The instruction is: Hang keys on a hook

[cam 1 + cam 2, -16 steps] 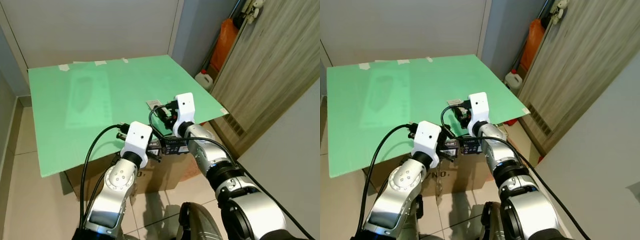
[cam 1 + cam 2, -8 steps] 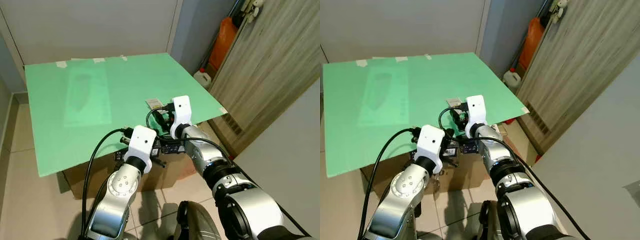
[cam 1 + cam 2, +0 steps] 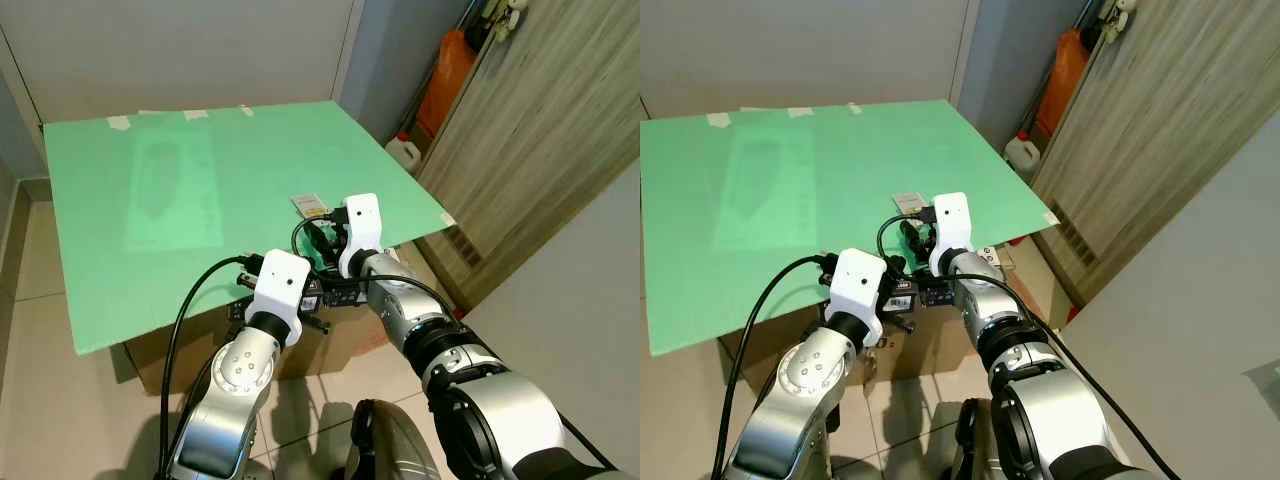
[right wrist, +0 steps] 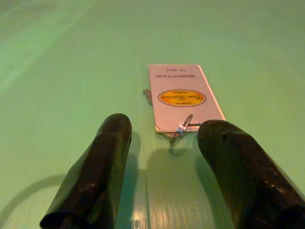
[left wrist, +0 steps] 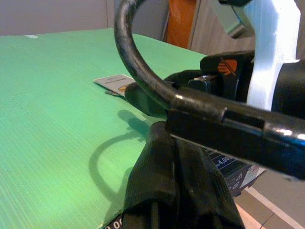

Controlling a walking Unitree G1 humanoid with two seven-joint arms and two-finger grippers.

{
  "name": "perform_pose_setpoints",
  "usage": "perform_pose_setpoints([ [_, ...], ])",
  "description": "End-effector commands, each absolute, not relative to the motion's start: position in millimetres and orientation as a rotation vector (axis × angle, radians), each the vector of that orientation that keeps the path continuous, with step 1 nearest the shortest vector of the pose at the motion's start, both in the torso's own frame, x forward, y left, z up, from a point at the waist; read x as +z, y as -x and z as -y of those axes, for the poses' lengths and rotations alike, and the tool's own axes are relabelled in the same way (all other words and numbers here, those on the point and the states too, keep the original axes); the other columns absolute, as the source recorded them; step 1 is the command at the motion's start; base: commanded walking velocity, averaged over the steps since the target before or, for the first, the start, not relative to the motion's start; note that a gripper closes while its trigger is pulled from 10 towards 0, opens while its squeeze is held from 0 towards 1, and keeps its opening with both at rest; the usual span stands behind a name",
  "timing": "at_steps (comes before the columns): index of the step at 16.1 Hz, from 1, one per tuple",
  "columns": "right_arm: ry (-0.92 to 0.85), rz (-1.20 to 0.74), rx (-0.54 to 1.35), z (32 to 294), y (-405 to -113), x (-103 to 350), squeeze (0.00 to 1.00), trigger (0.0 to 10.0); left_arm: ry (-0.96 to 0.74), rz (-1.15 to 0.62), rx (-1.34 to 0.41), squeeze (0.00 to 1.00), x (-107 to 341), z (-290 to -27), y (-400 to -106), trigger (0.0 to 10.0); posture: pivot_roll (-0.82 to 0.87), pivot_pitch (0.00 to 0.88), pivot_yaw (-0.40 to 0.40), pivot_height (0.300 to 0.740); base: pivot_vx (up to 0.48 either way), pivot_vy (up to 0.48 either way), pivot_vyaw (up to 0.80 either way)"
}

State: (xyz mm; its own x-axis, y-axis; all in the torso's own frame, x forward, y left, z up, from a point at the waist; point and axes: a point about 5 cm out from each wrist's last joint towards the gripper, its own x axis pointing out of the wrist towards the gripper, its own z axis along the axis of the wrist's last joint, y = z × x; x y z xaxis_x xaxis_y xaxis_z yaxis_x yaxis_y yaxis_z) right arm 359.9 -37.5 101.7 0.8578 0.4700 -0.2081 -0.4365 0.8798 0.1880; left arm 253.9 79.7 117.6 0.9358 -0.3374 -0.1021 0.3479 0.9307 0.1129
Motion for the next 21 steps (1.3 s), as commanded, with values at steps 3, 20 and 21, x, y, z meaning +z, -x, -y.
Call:
perform_pose_setpoints([
  [3,-0.146,-0.24,0.466,35.9,-363.2,107.1,0.0,10.0,-0.133,-0.085,-0.354,0.0,119.0,-77.1,-250.4,10.0,0.24,0.106,-0.212,0.602,0.0,0.0,0.0],
  [20,-0.16,-0.234,0.486,24.2,-362.9,111.7,0.0,0.0,-0.142,-0.087,-0.33,0.0,120.0,-80.6,-250.8,10.0,0.24,0.116,-0.22,0.602,0.0,0.0,0.0],
  [21,-0.164,-0.235,0.487,24.3,-362.9,111.6,0.0,0.0,-0.142,-0.087,-0.329,0.0,119.9,-80.9,-250.9,10.0,0.24,0.117,-0.221,0.602,0.0,0.0,0.0],
])
